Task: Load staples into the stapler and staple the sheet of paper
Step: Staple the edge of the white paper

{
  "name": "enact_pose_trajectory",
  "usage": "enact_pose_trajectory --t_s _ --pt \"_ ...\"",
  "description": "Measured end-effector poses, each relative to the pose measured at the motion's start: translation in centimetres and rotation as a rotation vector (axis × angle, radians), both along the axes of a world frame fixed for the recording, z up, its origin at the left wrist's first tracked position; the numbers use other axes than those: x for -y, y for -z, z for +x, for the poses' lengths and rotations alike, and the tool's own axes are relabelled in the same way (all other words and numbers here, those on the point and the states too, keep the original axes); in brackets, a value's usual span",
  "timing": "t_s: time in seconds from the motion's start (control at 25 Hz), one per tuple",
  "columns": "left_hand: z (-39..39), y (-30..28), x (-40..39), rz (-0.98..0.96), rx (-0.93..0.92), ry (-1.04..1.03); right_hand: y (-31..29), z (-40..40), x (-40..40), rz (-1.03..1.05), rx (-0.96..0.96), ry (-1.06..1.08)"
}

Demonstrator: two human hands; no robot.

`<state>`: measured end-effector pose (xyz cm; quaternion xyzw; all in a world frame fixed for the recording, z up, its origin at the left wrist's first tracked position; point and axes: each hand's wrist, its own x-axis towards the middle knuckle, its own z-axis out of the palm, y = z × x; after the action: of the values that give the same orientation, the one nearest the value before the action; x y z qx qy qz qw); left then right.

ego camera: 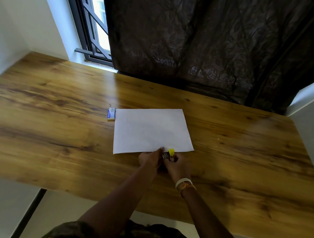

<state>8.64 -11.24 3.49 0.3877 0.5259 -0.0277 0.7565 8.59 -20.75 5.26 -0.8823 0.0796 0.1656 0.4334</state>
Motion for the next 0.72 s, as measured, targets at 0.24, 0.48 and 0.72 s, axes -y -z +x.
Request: enact_pose_trajectory --t_s 0.24,0.48,0.72 --pt "-0.2 0.1 0.0 0.025 -0.015 0.037 -0.5 -0.1 0.0 -0.075 0.089 0.017" --pt "-0.2 -0.5 -0.2 -0.034 0.018 0.013 -0.2 -0.3 -0.5 -0.129 0.146 0.052" --pt "-0.1 -1.1 -0.4 -0.09 0.035 0.02 0.1 -0.4 -0.7 -0.046 0.159 0.095"
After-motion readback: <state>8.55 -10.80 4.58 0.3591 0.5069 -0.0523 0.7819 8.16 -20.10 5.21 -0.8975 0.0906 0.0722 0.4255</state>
